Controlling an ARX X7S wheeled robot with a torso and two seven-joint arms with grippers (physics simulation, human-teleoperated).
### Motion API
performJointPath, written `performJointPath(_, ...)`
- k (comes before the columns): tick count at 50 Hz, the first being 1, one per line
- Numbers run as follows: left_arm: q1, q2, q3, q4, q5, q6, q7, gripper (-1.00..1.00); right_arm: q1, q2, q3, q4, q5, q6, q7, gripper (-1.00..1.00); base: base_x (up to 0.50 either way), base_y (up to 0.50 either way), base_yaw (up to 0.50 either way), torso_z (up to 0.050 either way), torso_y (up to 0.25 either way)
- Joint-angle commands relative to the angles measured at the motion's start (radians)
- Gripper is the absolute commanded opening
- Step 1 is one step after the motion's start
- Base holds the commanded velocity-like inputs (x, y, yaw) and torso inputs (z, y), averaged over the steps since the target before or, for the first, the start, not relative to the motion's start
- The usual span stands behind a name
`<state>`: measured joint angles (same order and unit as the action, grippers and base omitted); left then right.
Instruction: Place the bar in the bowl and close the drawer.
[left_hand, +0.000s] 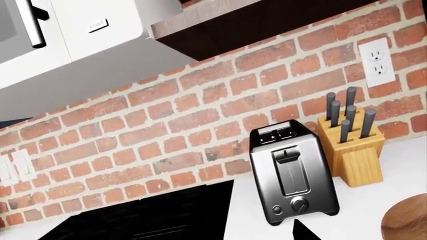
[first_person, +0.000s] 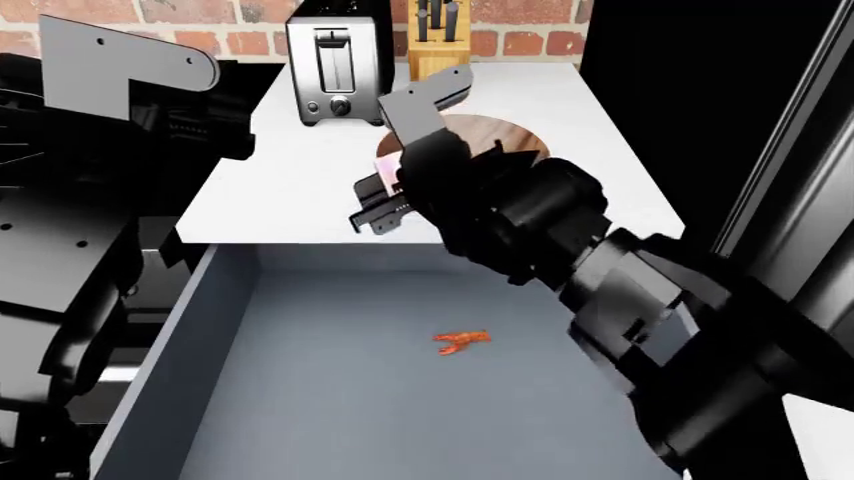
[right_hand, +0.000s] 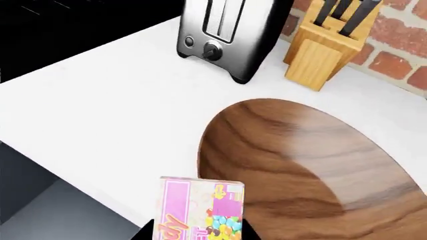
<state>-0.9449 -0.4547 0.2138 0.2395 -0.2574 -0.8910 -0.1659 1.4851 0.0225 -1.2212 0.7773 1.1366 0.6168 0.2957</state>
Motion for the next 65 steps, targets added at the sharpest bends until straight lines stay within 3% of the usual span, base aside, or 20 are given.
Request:
performJointPath(1,0.001,-0.003,-0.003,0.011,-0.006,-0.007,0.000,1.00,0.114,-0.022,-0.326,0.231,0.279,-0.313,-0.002,-1.00,0.00,0.00,0.00,0.000,0.000)
performJointPath(28,0.014,-0.011,-0.016,0.067,-0.034,-0.014,0.011,1.00,0.090,-0.022,-0.339,0.311,0.365,-0.410,0.110,-1.00,0.00,0.00,0.00,0.000,0.000)
performJointPath(46,0.013,-0.051,0.013,0.211,-0.051,-0.083,0.023,1.00,0.118,-0.022,-0.337,0.298,0.314,-0.482,0.022,-1.00,0.00,0.00,0.00,0.000,0.000)
performJointPath(65,-0.005,-0.050,0.031,0.213,-0.050,-0.092,0.023,1.00,0.119,-0.022,-0.337,0.305,0.323,-0.452,0.046,-1.00,0.00,0.00,0.00,0.000,-0.143)
